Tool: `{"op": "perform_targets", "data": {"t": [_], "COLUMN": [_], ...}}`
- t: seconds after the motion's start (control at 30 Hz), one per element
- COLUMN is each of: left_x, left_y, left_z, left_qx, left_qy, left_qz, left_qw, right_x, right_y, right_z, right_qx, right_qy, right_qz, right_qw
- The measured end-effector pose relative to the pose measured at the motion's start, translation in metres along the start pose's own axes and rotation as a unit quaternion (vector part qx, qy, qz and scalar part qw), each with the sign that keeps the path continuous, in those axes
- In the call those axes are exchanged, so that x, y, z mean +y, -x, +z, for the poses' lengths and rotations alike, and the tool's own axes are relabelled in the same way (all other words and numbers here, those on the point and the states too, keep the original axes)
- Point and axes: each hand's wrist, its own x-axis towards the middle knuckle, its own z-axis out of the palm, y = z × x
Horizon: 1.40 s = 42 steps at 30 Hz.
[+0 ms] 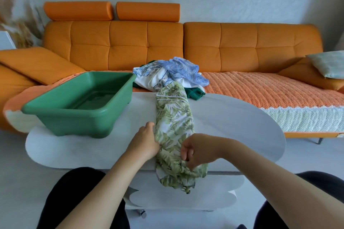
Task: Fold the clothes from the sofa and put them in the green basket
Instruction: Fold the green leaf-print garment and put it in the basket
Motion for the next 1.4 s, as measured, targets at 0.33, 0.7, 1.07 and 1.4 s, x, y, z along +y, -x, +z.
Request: {"op": "perform_targets", "data": {"t": [0.33, 0.7, 1.07, 1.4], "left_x": [0.015, 0.024, -0.016, -0.004], "left_y": [-0.007, -0.040, -0.142, -0.197], "left_z": [0.025, -0.003, 0.044, 0.050], "left_qx": [-0.207, -0.019, -0.149, 0.104], "left_qy": [-0.197, -0.208, -0.193, -0.104], "left_qz": [0.133, 0.093, 0.124, 0.254], "left_qw": [0.949, 0.973, 0.962, 0.956], "right_x": [-0.002, 0.033, 0.066, 0.064], "right_y": [-0.009, -0.071, -0.126, -0.188], "right_z": [0.006, -0.001, -0.023, -0.062], "right_qx": [-0.189, 0.252, 0.081, 0.323], "right_qy": [-0.172, 0.132, 0.151, 0.192], "right_qz": [-0.036, -0.007, 0.056, -0.008], "right_qw": [0.966, 0.959, 0.984, 0.927]}}
